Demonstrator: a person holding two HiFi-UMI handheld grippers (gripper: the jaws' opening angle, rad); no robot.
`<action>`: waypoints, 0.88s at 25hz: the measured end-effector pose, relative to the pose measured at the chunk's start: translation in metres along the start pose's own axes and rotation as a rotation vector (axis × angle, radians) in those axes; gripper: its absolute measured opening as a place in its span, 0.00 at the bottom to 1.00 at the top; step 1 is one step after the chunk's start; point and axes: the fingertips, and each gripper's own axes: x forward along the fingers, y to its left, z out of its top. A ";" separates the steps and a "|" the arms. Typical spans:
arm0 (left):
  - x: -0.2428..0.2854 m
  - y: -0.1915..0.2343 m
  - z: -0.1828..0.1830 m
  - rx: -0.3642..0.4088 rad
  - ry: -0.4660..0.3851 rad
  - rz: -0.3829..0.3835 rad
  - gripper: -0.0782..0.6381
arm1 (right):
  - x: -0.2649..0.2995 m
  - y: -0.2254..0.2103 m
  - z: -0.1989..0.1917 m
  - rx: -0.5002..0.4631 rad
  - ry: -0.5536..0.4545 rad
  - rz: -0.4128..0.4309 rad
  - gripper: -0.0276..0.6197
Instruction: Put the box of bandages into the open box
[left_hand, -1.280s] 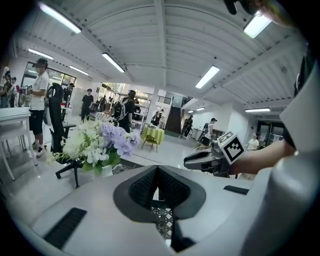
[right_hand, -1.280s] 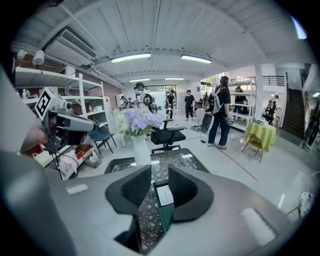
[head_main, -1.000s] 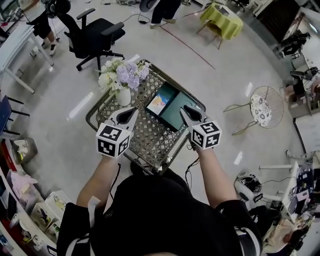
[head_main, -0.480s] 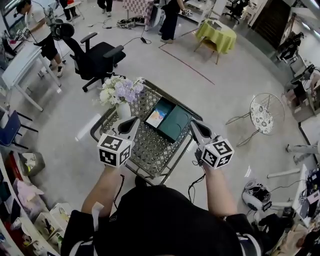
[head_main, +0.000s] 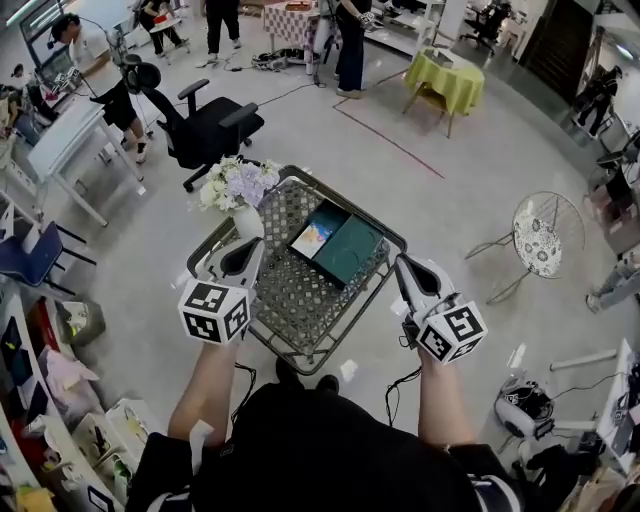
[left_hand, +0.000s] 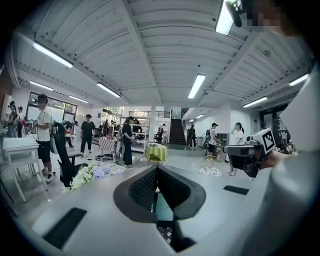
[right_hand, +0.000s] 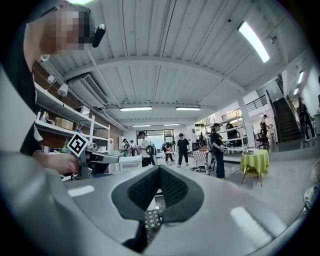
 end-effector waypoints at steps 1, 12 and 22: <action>-0.005 0.000 0.002 -0.001 -0.004 0.011 0.12 | -0.002 0.000 0.002 -0.002 -0.006 0.004 0.05; -0.010 0.014 0.013 0.063 -0.010 0.011 0.12 | 0.005 -0.007 0.009 0.001 -0.025 -0.021 0.05; 0.007 0.053 0.024 0.011 -0.048 0.011 0.12 | 0.052 0.003 0.014 -0.003 -0.047 -0.063 0.05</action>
